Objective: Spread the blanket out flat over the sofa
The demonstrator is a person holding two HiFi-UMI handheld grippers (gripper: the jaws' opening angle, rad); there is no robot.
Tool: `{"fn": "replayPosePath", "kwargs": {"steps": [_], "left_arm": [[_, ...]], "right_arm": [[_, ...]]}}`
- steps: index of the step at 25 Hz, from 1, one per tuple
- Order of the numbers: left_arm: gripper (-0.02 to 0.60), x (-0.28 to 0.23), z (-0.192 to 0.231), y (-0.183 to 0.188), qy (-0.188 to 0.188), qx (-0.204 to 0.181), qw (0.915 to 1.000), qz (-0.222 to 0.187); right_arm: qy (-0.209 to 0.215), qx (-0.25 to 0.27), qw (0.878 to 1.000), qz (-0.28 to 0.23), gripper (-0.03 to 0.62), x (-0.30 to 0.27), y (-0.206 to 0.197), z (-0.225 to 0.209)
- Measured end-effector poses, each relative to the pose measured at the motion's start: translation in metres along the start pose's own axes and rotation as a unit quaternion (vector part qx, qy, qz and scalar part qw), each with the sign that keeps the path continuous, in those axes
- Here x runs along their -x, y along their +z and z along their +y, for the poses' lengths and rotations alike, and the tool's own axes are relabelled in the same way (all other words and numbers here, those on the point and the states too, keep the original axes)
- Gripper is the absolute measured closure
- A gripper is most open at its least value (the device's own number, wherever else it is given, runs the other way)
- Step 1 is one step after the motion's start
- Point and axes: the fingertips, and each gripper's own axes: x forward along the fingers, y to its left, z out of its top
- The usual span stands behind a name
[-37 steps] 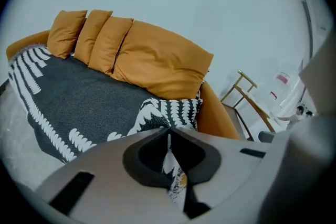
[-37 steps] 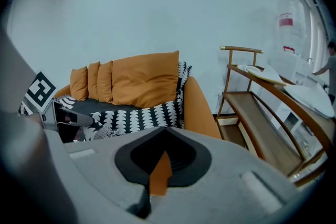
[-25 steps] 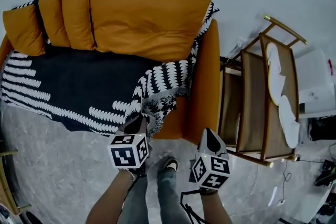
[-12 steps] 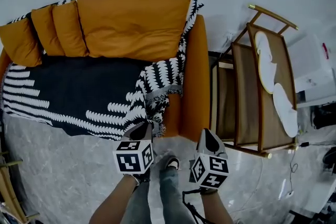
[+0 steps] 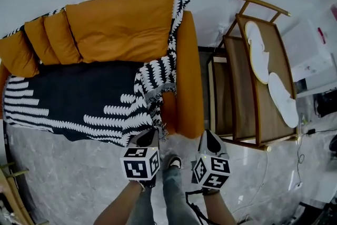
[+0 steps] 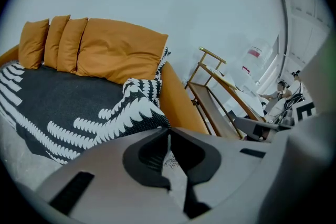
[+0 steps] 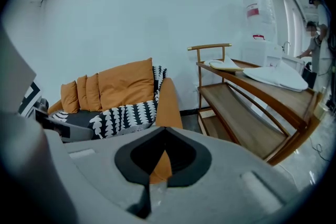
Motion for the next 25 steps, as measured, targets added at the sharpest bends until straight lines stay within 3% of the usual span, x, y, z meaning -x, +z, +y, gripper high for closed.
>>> {"fn": "replayPosePath", "kwargs": {"steps": [25], "left_arm": [[0.566,-0.026,-0.057,-0.064,-0.032,-0.008,0.9982,0.050]], "right_arm": [[-0.032,-0.030,0.999,0.010,0.589,0.012,-0.029,-0.063]]}}
